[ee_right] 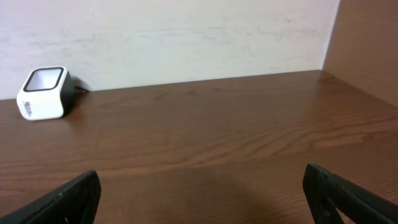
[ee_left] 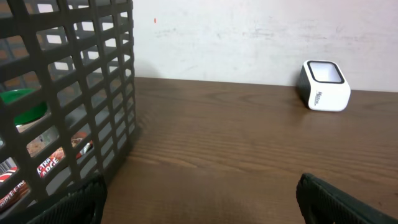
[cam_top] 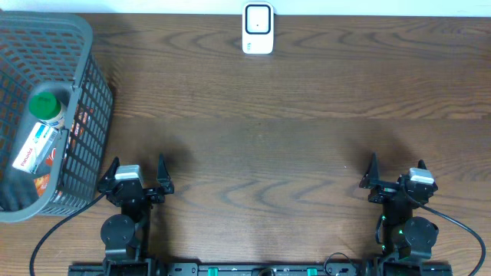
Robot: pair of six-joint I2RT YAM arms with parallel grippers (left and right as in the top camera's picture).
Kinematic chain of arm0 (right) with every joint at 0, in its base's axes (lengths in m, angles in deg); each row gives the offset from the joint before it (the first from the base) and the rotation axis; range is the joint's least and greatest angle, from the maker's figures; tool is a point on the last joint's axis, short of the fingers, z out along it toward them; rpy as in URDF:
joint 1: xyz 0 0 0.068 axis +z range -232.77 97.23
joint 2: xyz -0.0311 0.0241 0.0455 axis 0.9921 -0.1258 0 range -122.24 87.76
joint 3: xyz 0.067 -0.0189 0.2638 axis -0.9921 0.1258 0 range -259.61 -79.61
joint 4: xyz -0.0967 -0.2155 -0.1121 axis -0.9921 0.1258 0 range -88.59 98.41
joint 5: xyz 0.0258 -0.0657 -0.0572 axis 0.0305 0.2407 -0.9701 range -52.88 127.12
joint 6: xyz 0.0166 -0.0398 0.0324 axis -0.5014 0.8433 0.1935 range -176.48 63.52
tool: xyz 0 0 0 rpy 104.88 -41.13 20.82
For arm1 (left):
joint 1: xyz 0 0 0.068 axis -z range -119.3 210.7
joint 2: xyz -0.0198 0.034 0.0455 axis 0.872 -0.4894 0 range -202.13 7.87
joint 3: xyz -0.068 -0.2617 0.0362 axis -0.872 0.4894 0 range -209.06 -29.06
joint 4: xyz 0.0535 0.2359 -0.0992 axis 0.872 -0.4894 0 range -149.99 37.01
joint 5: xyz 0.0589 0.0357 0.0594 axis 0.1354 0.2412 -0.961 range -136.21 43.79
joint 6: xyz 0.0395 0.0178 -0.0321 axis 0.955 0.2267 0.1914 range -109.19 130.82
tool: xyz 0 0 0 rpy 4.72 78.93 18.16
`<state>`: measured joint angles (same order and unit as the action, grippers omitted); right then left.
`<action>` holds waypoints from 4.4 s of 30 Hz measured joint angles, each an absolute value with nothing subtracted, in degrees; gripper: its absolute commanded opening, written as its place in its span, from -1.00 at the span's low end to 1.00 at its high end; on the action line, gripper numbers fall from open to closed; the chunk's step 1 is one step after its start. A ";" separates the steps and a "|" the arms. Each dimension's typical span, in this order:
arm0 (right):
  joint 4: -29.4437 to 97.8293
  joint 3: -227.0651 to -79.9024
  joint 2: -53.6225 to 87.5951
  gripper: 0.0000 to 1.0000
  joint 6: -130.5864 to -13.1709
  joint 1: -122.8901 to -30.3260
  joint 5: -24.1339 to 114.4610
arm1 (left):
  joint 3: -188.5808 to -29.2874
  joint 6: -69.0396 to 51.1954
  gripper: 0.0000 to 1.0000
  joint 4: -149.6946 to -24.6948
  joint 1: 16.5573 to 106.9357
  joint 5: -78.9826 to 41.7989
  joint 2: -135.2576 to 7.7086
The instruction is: Scan the item barcode
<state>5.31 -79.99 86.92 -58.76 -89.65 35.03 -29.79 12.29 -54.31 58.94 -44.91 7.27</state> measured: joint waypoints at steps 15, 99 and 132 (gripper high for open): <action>5.33 -79.99 86.92 0.98 -58.76 -86.76 35.16 | -29.79 12.29 0.96 -54.31 58.94 -44.91 7.27; 5.31 -79.99 87.03 0.99 -58.76 -86.76 35.16 | -135.60 0.99 0.96 -111.69 29.74 -45.61 -71.30; 5.33 -79.99 87.03 0.99 -58.76 -86.76 35.16 | -135.60 -5.98 0.96 -103.51 23.55 -46.39 -107.28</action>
